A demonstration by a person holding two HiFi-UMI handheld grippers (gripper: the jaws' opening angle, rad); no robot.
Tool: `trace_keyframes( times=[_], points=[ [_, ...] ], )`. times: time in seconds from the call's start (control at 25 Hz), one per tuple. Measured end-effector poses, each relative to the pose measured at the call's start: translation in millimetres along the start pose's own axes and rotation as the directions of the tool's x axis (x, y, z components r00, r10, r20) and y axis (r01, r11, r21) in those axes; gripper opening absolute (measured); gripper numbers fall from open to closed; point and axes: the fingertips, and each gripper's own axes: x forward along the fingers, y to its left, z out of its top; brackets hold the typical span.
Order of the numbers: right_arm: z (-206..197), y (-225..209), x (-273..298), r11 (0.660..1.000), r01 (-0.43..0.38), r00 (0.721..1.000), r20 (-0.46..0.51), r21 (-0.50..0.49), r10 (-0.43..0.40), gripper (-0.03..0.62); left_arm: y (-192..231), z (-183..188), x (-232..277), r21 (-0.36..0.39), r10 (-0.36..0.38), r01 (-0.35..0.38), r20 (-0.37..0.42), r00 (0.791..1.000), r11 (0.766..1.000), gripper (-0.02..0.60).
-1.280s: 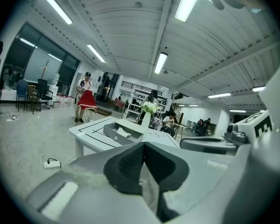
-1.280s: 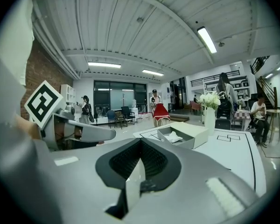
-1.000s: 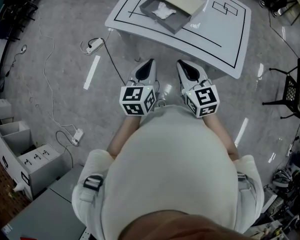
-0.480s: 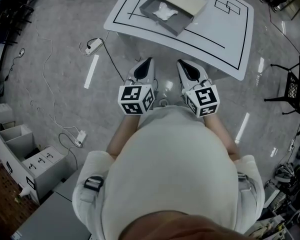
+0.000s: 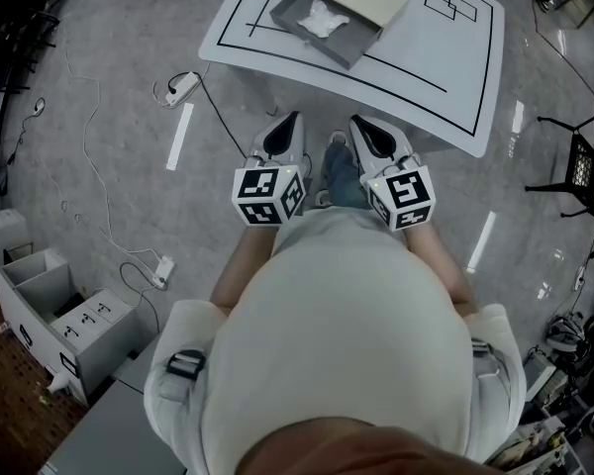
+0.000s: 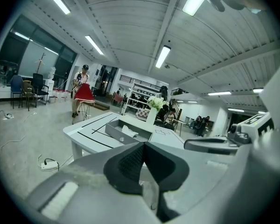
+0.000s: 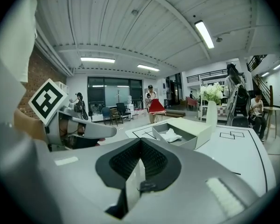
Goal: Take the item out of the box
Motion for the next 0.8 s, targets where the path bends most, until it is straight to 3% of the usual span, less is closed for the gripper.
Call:
trace_keyframes(
  times=[0.8],
  points=[
    [42.2,-82.2,90.8,1.000,-0.001,0.999,0.040,-0.016,0.001,0.000,33.6,49.9,107.6,0.038,-0.010,0.010,-0.013,1.000,0.999,0.000]
  ],
)
